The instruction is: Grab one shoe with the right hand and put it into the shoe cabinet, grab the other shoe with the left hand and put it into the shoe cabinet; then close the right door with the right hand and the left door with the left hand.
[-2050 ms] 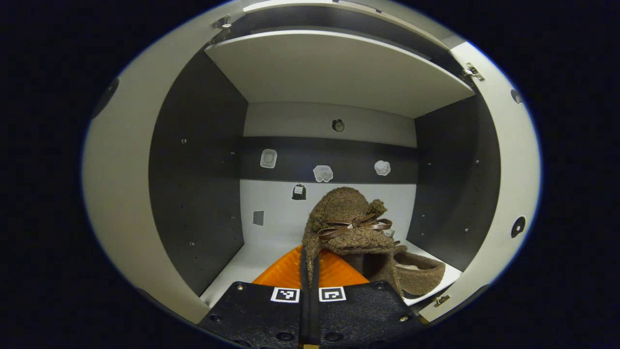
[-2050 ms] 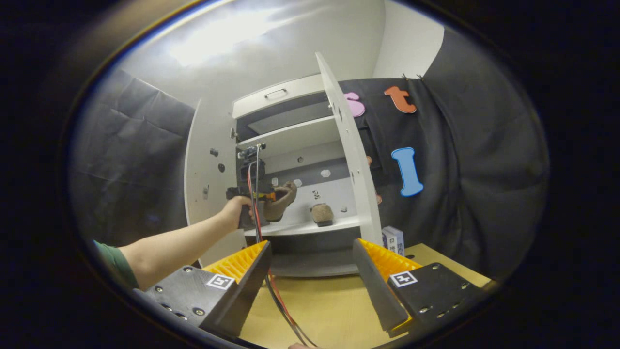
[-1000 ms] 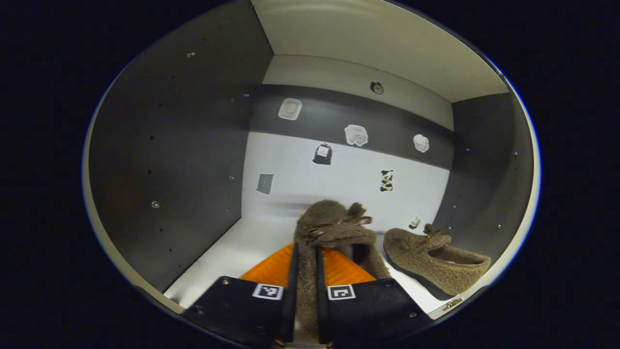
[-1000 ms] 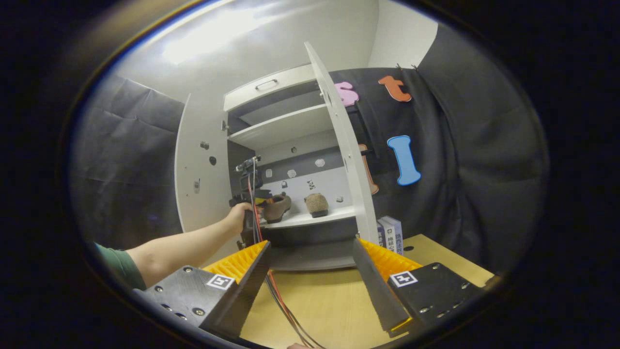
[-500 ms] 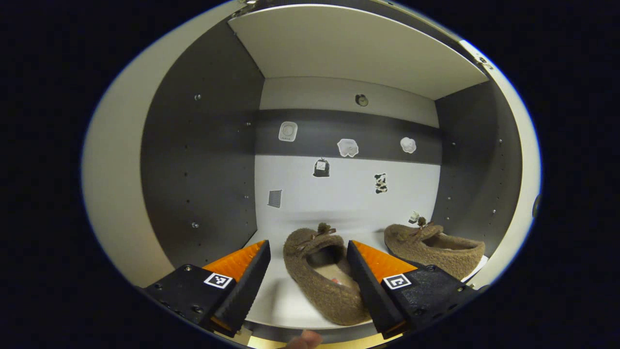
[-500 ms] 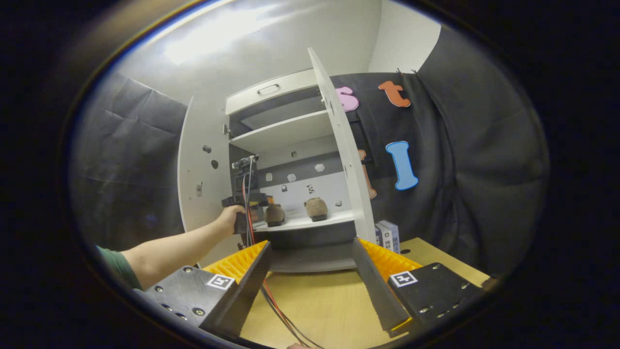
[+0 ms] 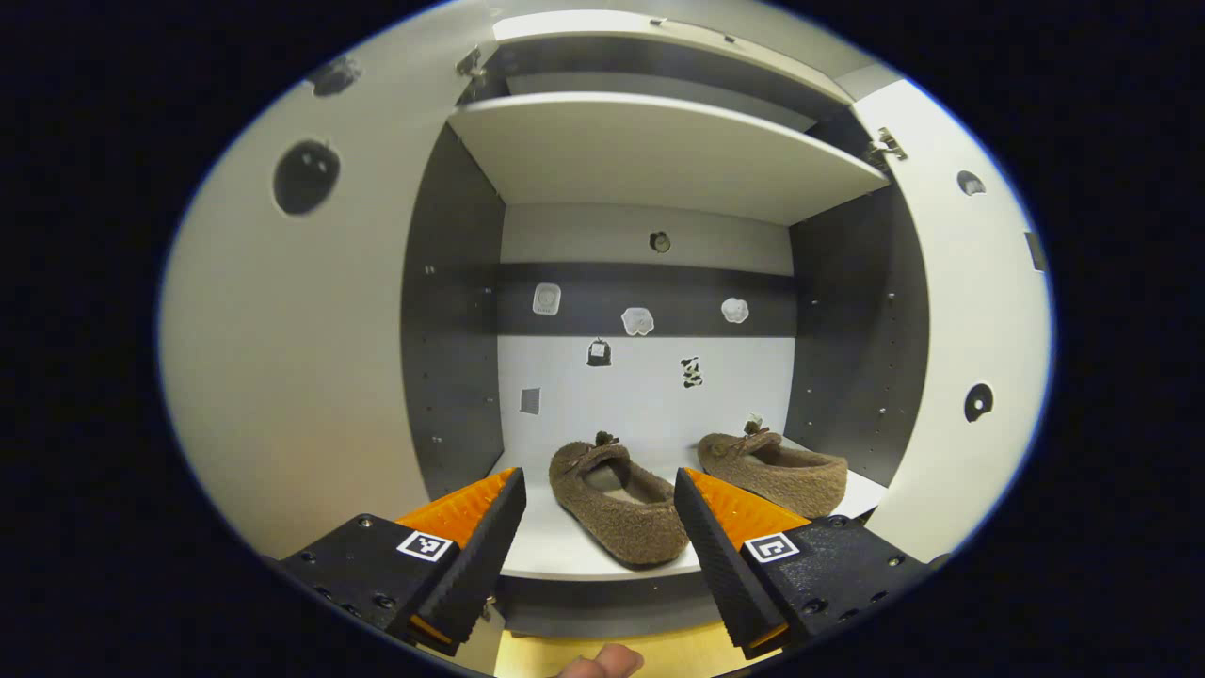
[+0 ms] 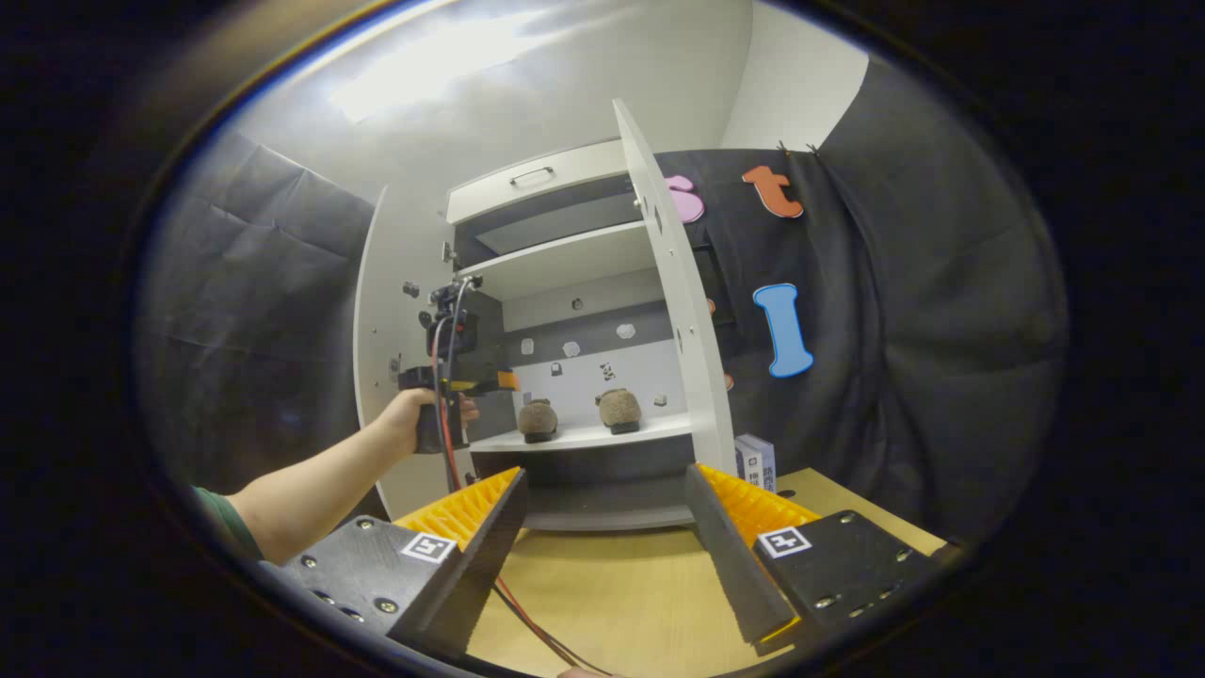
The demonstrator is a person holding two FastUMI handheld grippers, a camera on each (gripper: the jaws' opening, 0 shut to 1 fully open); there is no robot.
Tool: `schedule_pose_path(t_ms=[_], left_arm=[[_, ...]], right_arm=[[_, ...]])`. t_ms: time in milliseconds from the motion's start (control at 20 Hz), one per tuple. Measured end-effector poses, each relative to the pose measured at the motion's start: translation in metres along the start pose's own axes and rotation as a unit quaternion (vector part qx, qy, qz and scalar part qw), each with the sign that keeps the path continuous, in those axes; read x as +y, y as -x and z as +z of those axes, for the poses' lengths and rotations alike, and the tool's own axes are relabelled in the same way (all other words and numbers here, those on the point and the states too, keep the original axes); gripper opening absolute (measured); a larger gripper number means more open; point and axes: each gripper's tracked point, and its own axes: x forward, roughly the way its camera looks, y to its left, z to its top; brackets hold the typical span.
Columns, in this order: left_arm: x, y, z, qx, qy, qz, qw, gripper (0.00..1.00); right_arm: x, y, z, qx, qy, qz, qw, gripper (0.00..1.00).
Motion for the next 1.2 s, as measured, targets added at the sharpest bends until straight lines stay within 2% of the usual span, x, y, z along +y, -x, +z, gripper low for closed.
schedule_pose_path(t_ms=[50,200,300,400,450,700,900,950,1000,1050,1150,1200], left_arm=[[-0.007,0.016,0.003,-0.004,-0.001,-0.011,1.000,0.97],[-0.023,0.072,0.016,-0.031,-0.002,-0.048,0.998,0.97],[-0.021,0.112,0.022,-0.049,-0.018,-0.050,0.997,0.94],[-0.021,0.151,0.013,-0.037,-0.030,-0.051,0.998,0.96],[-0.023,0.167,0.009,-0.032,-0.019,-0.055,0.998,0.93],[-0.014,0.247,-0.016,-0.041,-0.004,-0.063,0.997,0.96],[-0.009,0.285,-0.047,-0.042,0.016,-0.059,0.997,0.96],[-0.010,0.290,-0.054,-0.040,0.019,-0.061,0.997,0.96],[-0.013,0.294,-0.062,-0.036,0.021,-0.067,0.997,0.93],[-0.016,0.297,-0.069,-0.030,0.024,-0.073,0.997,0.96],[-0.021,0.302,-0.077,-0.029,0.026,-0.085,0.996,0.94],[-0.026,0.304,-0.078,-0.033,0.031,-0.094,0.995,0.96]], right_arm=[[-0.003,0.001,0.001,0.000,0.001,-0.005,1.000,1.00],[-0.014,0.002,0.009,-0.009,0.004,-0.021,1.000,1.00],[-0.023,0.002,0.017,-0.015,0.004,-0.033,0.999,1.00],[-0.030,0.003,0.022,-0.016,0.014,-0.041,0.999,0.97],[-0.036,0.003,0.027,-0.018,0.018,-0.045,0.999,0.97],[-0.062,0.008,0.047,-0.028,0.022,-0.058,0.998,1.00],[-0.083,-0.001,0.060,-0.012,0.035,-0.045,0.998,0.97],[-0.090,-0.004,0.062,-0.005,0.036,-0.045,0.998,1.00],[-0.097,-0.007,0.063,0.001,0.037,-0.045,0.998,1.00],[-0.103,-0.010,0.065,0.008,0.039,-0.044,0.998,1.00],[-0.115,-0.016,0.070,0.015,0.052,-0.037,0.998,1.00],[-0.123,-0.020,0.072,0.019,0.056,-0.035,0.998,1.00]])
